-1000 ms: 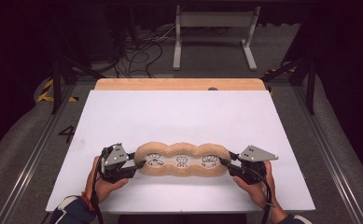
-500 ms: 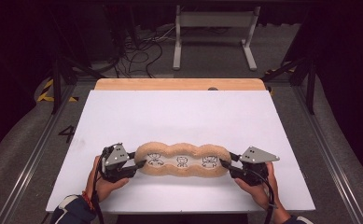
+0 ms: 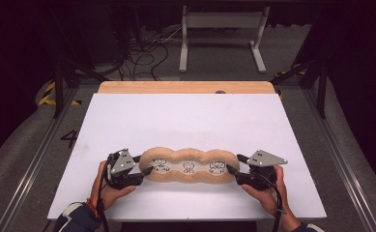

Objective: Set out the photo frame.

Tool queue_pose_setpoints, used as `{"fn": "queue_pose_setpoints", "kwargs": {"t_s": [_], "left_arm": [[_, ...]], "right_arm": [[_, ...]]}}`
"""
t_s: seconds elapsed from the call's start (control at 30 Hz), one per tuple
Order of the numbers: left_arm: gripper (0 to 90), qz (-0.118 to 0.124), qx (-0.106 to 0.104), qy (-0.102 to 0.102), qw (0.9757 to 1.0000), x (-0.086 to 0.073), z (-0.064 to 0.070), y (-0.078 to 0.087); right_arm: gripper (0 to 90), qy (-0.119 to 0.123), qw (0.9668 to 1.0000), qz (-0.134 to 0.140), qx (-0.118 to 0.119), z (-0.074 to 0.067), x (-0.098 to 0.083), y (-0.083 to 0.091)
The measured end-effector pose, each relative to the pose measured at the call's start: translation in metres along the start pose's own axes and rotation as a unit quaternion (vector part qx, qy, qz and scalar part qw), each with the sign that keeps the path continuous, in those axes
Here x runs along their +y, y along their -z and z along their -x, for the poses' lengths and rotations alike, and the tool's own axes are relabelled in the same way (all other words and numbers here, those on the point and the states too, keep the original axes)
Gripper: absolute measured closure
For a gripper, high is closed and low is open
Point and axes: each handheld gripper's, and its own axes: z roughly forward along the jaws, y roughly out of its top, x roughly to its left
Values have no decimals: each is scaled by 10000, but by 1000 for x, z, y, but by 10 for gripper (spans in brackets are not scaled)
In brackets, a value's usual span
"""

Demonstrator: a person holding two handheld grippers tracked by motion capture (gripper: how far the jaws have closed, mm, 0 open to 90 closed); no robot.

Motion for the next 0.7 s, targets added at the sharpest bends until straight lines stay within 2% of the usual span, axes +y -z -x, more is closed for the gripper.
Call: {"fn": "queue_pose_setpoints", "kwargs": {"t_s": [0.07,0.17,0.27,0.3,0.37,0.43,0.6,0.7], "left_arm": [[447,13,30,-11,10000,0,0,1],[347,21,72,1,10000,0,0,1],[312,45,64,-42,10000,0,0,2],[258,61,87,-29,9999,0,0,2],[231,86,68,-24,9999,0,0,2],[161,96,101,-21,9999,0,1,2],[90,158,-22,3,9999,0,0,5],[59,137,-95,-59,9998,0,2,4]], "right_arm": [[400,-5,10000,-47,14,0,0,-2],[342,64,9999,-76,36,-1,2,-3],[310,93,9999,-68,18,-2,3,-3],[278,98,9999,-48,28,-2,4,-3],[263,102,9999,-60,27,-1,4,-3],[208,86,9999,-51,11,-1,5,-2],[129,44,10000,-12,52,1,6,-1],[90,128,9998,-79,86,1,5,-3]]}}
